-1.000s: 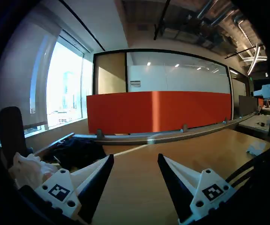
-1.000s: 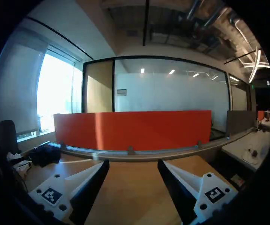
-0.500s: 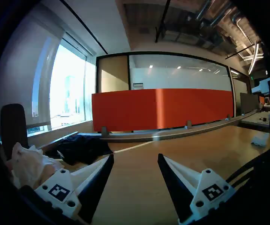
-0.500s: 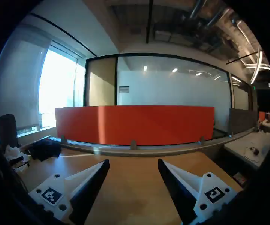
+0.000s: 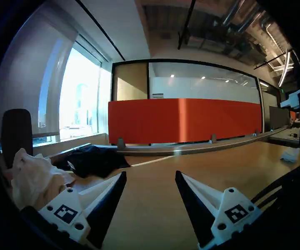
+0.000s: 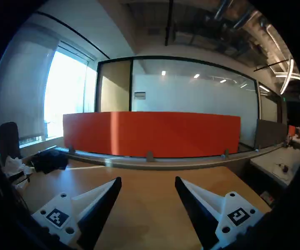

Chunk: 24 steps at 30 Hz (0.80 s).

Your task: Fold towel

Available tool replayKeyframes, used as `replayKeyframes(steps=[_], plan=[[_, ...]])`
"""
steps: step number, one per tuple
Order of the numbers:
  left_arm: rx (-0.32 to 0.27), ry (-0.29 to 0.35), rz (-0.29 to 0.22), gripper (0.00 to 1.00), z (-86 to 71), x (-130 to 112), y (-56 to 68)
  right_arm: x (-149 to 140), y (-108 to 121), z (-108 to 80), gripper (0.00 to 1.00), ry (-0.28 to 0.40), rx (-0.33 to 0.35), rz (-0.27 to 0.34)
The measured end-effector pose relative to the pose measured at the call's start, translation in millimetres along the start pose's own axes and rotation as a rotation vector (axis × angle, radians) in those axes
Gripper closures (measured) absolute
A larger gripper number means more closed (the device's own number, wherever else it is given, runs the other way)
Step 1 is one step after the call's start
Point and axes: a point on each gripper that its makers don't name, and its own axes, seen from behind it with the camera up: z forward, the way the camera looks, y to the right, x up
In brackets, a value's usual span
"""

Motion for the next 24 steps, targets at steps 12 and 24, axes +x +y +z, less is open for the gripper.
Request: replayKeyframes(steps=[12, 24], plan=[[0.007, -0.005, -0.017, 0.14, -1.3, -7.4, -5.8, -8.5, 3.7, -0.5, 0.01, -0.011, -0.005, -0.008], [0.012, -0.008, -0.016, 0.14, -1.7, -8.3, -7.4, -5.8, 18.8, 0.0, 0.01, 0.023, -0.020, -0.024]])
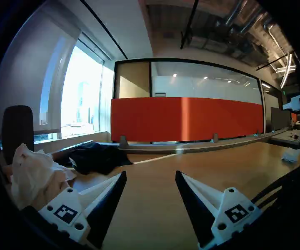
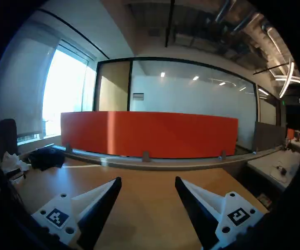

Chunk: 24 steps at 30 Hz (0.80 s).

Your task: Fold towel

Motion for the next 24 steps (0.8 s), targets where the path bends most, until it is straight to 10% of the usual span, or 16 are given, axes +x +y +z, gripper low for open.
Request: replayKeyframes(steps=[24], plan=[[0.000, 0.000, 0.000, 0.02, 0.0, -1.2, -0.9, -94.9, 42.8, -2.4, 0.01, 0.044, -0.066, 0.065]])
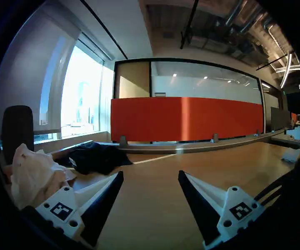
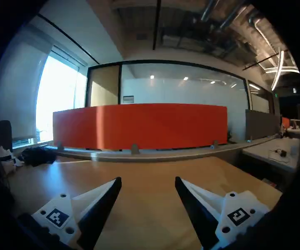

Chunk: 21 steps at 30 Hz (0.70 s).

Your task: Fold towel

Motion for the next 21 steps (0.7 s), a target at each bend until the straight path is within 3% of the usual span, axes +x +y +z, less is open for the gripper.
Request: replayKeyframes(steps=[14, 21], plan=[[0.000, 0.001, 0.000, 0.02, 0.2, -0.4, -0.5, -33.6, 0.4, 1.7, 0.01, -0.014, -0.003, 0.026], [0.000, 0.001, 0.000, 0.02, 0.5, -0.7, -1.0, -35.5, -1.2, -4.0, 0.01, -0.019, 0.001, 0.012]])
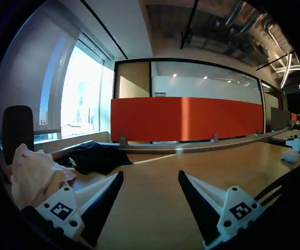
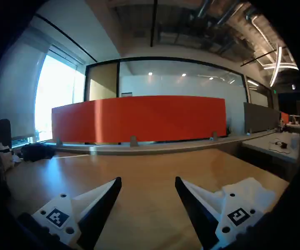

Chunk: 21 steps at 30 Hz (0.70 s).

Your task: Fold towel

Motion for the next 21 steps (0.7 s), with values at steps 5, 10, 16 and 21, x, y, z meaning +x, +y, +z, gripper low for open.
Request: replayKeyframes(steps=[5, 10, 16, 21], plan=[[0.000, 0.000, 0.000, 0.02, -0.1, -0.4, 0.1, 0.3, -3.1, -2.8, 0.01, 0.010, 0.005, -0.014], [0.000, 0.000, 0.000, 0.02, -0.3, -0.7, 0.4, -0.6, -6.8, -4.4, 0.01, 0.017, 0.010, -0.034], [0.000, 0.000, 0.000, 0.02, -0.2, -1.2, 0.3, 1.5, -8.5, -6.0, 0.01, 0.036, 0.010, -0.038], [0.000, 0.001, 0.000, 0.02, 0.1, -1.8, 0.0, 5.5, -9.1, -9.7, 0.01, 0.055, 0.010, -0.037]])
